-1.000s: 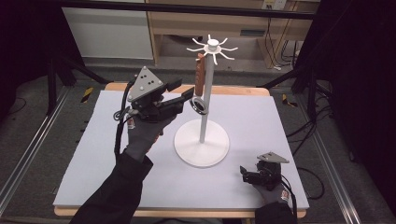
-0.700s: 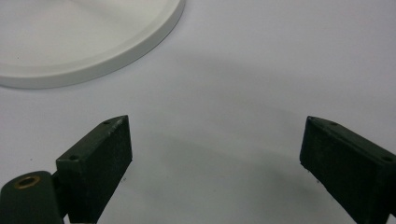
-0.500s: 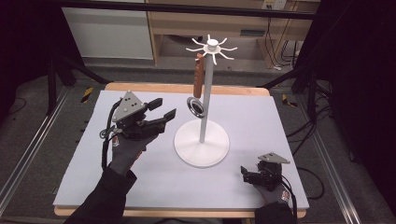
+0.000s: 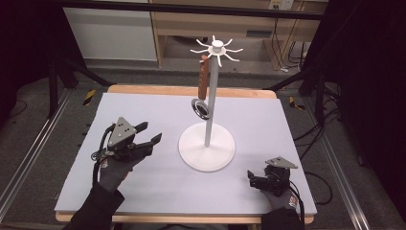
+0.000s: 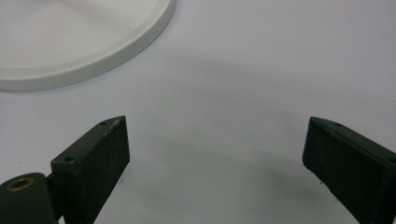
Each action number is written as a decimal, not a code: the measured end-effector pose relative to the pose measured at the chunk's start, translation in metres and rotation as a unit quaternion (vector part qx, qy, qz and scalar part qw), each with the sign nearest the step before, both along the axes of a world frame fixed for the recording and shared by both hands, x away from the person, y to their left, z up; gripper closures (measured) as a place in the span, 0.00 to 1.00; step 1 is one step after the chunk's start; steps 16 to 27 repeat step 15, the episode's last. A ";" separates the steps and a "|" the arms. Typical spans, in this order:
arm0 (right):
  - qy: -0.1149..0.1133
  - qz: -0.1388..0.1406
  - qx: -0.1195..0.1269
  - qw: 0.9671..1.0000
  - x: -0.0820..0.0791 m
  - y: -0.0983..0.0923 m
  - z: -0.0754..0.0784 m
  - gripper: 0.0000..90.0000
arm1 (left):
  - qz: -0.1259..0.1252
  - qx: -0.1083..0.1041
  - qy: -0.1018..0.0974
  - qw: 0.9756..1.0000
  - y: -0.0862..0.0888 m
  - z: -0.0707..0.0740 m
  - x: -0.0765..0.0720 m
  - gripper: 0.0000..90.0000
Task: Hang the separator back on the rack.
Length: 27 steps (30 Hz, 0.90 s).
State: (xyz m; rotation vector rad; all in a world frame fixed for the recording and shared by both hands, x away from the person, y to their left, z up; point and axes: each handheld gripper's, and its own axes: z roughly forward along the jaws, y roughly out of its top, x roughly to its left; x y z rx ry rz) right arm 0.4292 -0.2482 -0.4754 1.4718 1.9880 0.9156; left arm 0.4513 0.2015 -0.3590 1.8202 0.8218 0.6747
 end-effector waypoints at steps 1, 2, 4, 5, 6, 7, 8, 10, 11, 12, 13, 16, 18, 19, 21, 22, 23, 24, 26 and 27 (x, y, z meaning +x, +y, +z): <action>0.002 -0.003 0.002 1.000 0.000 0.000 0.000 0.08 | 0.006 0.003 0.012 1.000 0.007 -0.011 0.000 0.41; 0.002 -0.003 0.002 1.000 0.000 0.000 0.000 0.08 | 0.006 0.003 0.012 1.000 0.007 -0.011 0.000 0.41; 0.003 -0.007 0.003 1.000 -0.001 0.000 0.001 0.08 | 0.012 0.009 0.026 1.000 0.013 -0.022 -0.001 0.41; 0.001 -0.008 0.001 1.000 -0.001 -0.001 0.001 0.08 | 0.021 0.010 0.033 0.999 0.021 -0.032 -0.002 0.41; 0.001 -0.008 0.001 1.000 -0.001 -0.001 0.001 0.08 | 0.021 0.010 0.033 0.999 0.021 -0.032 -0.002 0.41; 0.000 -0.008 0.000 1.000 0.000 -0.001 0.001 0.08 | 0.024 0.008 0.034 0.999 0.025 -0.037 -0.003 0.41; 0.001 -0.010 0.002 1.000 0.000 -0.001 0.001 0.07 | 0.028 0.007 0.038 0.999 0.029 -0.042 -0.004 0.41; 0.002 -0.011 0.003 1.000 0.000 -0.002 0.001 0.07 | 0.034 0.006 0.050 0.998 0.037 -0.051 -0.004 0.41; 0.000 -0.010 0.002 1.000 0.000 -0.002 0.000 0.07 | 0.038 0.005 0.055 0.998 0.040 -0.055 -0.005 0.41; 0.000 -0.010 0.002 1.000 0.000 -0.002 0.000 0.07 | 0.042 0.006 0.057 0.997 0.043 -0.059 -0.005 0.41; 0.001 -0.010 0.002 1.000 0.000 -0.002 0.001 0.07 | 0.052 -0.002 0.062 0.997 0.049 -0.065 -0.006 0.42; 0.001 -0.009 0.001 1.000 0.000 -0.003 0.001 0.07 | 0.055 -0.002 0.063 0.996 0.051 -0.067 -0.007 0.42; 0.001 -0.009 0.001 1.000 0.000 -0.003 0.001 0.07 | 0.055 -0.002 0.063 0.996 0.051 -0.067 -0.007 0.42; 0.001 -0.009 0.001 1.000 0.000 -0.003 0.001 0.07 | 0.055 -0.002 0.063 0.996 0.051 -0.067 -0.007 0.42; 0.001 -0.009 0.001 1.000 0.000 -0.003 0.001 0.07 | 0.055 -0.002 0.063 0.996 0.051 -0.067 -0.007 0.42; 0.001 -0.009 0.001 1.000 0.000 -0.003 0.001 0.07 | 0.055 -0.002 0.063 0.996 0.051 -0.067 -0.007 0.42; 0.001 -0.009 0.001 1.000 0.000 -0.003 0.001 0.07 | 0.055 -0.002 0.063 0.996 0.051 -0.067 -0.007 0.42; 0.001 -0.009 0.001 1.000 0.000 -0.003 0.001 0.07 | 0.055 -0.002 0.063 0.996 0.051 -0.067 -0.007 0.42; 0.001 -0.009 0.001 1.000 0.000 -0.003 0.001 0.07 | 0.055 -0.002 0.063 0.996 0.051 -0.067 -0.007 0.42; 0.001 -0.009 0.001 1.000 0.000 -0.003 0.001 0.07 | 0.055 -0.002 0.063 0.996 0.051 -0.067 -0.007 0.42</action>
